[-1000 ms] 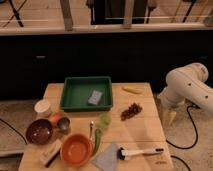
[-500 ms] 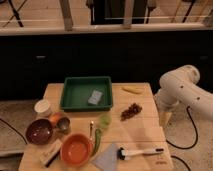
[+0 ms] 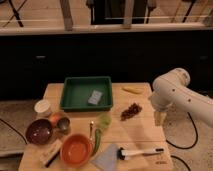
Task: Place grapes in red bowl
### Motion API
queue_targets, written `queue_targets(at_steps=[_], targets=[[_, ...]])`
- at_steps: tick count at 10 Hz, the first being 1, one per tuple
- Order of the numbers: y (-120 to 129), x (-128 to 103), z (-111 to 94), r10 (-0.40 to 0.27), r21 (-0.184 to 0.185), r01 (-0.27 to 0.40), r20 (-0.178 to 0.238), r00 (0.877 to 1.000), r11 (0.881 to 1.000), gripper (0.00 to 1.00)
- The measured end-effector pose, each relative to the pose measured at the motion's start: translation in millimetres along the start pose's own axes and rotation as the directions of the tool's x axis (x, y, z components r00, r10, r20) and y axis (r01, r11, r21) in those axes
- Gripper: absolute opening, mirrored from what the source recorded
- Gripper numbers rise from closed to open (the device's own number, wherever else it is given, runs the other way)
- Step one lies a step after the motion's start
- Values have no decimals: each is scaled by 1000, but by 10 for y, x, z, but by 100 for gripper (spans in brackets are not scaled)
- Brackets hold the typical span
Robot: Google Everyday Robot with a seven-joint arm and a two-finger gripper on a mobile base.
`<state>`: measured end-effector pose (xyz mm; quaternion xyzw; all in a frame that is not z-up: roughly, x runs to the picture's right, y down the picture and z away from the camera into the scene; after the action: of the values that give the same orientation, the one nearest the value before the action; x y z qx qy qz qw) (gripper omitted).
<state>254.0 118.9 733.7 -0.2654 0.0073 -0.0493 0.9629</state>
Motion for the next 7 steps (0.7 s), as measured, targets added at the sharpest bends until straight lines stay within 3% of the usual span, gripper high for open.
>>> queue_targets(at_steps=[7], targets=[[-115,-130,244,-78,32,77,18,997,996,80]])
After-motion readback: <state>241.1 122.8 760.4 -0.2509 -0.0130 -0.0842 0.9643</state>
